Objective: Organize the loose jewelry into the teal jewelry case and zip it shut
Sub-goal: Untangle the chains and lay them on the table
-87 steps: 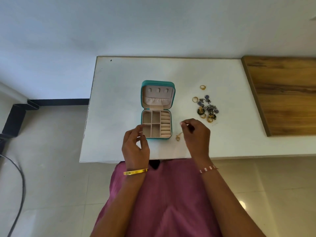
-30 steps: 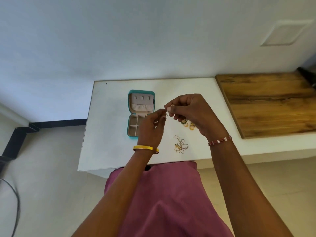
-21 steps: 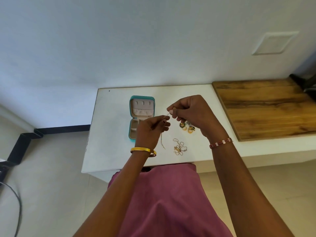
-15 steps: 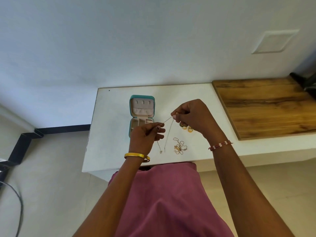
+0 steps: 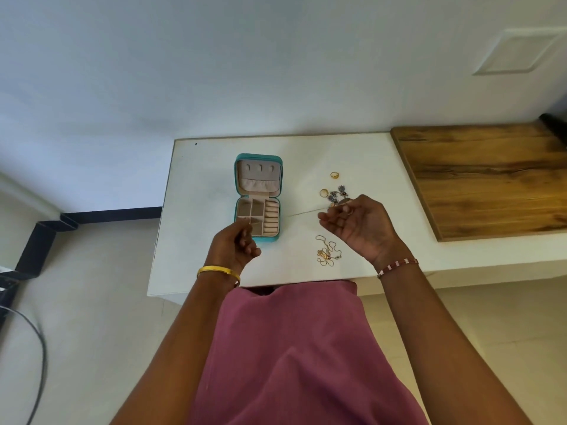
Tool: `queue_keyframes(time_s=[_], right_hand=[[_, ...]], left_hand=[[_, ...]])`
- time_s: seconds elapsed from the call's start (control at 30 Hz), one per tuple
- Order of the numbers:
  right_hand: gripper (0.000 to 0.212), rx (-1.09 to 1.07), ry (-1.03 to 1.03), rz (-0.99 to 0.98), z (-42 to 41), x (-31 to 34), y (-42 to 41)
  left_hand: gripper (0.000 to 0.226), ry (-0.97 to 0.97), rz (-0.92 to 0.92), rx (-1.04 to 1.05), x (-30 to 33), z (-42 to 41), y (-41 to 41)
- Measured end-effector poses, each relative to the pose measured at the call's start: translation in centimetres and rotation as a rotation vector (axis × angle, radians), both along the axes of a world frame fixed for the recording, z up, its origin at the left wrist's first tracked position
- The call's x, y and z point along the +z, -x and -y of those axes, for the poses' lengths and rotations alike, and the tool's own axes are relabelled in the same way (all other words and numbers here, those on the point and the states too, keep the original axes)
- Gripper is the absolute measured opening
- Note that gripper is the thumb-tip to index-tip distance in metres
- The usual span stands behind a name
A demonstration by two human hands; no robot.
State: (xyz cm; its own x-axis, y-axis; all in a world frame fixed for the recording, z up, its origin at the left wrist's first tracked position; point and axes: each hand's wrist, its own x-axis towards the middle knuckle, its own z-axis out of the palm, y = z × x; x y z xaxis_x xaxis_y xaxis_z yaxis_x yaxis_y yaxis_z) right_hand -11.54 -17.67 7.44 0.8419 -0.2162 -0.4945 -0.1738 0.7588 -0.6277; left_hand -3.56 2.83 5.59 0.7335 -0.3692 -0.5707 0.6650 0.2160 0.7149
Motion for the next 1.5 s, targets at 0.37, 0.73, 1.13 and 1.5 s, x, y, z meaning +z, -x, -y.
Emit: queue_keyframes(time_s=[0.37, 0.73, 1.13, 1.5], right_hand=[[0.022, 0.077, 0.054, -0.103, -1.5, -4.3, -0.3], [0.016, 0.347, 0.919, -0.432, -0.8, -7.1, -2.7], [0.004, 0.5, 1.523, -0.405, -1.2, -9.7, -4.5], [0.008, 0.4, 1.505, -0.391, -0.9, -10.1, -3.9]], left_hand=[[0.022, 0.258, -0.281, 0.258, -3.5, -1.3, 0.1], [0.022, -0.597, 0.233, -0.092, -7.6, -3.9, -0.7], [0.022, -1.117, 0.875, -0.355, -9.0, -4.3, -1.3], [0.015, -1.109, 0.904, -0.349, -9.4, -5.4, -1.0]])
